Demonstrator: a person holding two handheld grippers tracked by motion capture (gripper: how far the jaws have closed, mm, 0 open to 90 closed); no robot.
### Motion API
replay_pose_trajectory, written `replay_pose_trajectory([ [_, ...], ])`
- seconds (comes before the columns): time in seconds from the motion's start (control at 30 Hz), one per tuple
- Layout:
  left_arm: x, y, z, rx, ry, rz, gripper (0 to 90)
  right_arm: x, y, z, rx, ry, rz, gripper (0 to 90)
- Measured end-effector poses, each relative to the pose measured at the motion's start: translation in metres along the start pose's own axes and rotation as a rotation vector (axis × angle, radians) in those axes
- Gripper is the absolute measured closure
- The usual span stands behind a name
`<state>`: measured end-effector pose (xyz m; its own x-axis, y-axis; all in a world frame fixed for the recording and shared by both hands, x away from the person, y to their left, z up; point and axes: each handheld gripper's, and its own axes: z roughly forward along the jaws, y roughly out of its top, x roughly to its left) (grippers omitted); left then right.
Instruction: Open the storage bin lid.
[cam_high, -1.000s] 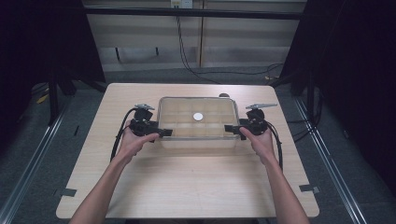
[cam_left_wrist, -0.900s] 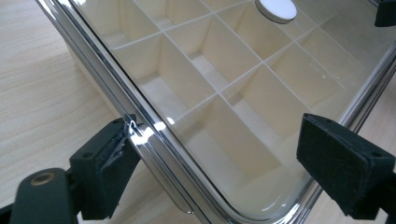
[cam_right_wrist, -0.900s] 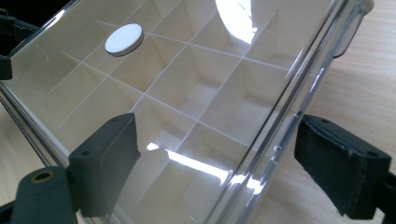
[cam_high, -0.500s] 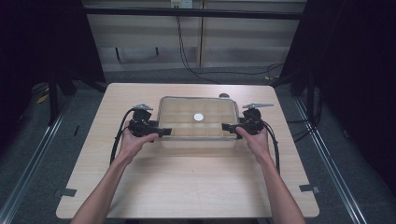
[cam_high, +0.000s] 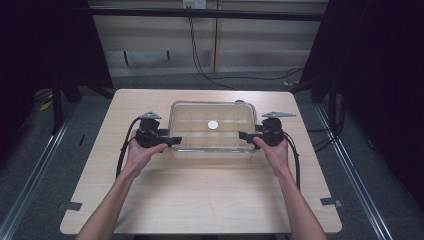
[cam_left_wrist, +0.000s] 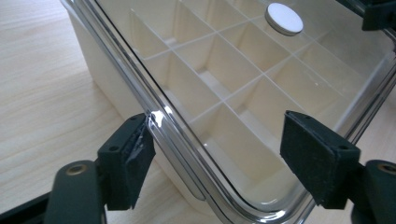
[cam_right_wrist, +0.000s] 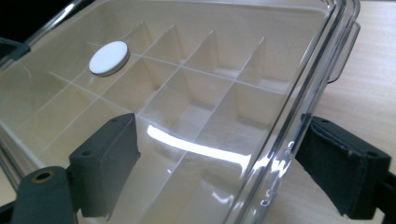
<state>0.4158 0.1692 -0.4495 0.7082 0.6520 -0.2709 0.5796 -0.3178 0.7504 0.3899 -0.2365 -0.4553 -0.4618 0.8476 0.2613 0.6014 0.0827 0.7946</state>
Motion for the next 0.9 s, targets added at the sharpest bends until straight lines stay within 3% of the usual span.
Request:
replay_pose_trajectory([
  [0.23, -0.003, 0.000, -0.002, -0.017, 0.017, 0.019, 28.5, -0.007, -0.007, -0.006, -0.049, 0.019, 0.035, 29.1],
  [0.33, -0.004, 0.001, -0.005, -0.040, 0.014, 0.033, 38.2, -0.010, -0.010, -0.011, -0.084, 0.034, 0.036, 36.2],
  [0.57, -0.006, 0.000, -0.008, -0.049, 0.020, 0.046, 40.9, -0.010, -0.012, -0.015, -0.115, 0.030, 0.049, 41.0],
  [0.9, -0.005, -0.002, -0.013, -0.064, 0.014, 0.045, 46.9, -0.011, -0.010, -0.019, -0.109, 0.043, 0.053, 45.4],
])
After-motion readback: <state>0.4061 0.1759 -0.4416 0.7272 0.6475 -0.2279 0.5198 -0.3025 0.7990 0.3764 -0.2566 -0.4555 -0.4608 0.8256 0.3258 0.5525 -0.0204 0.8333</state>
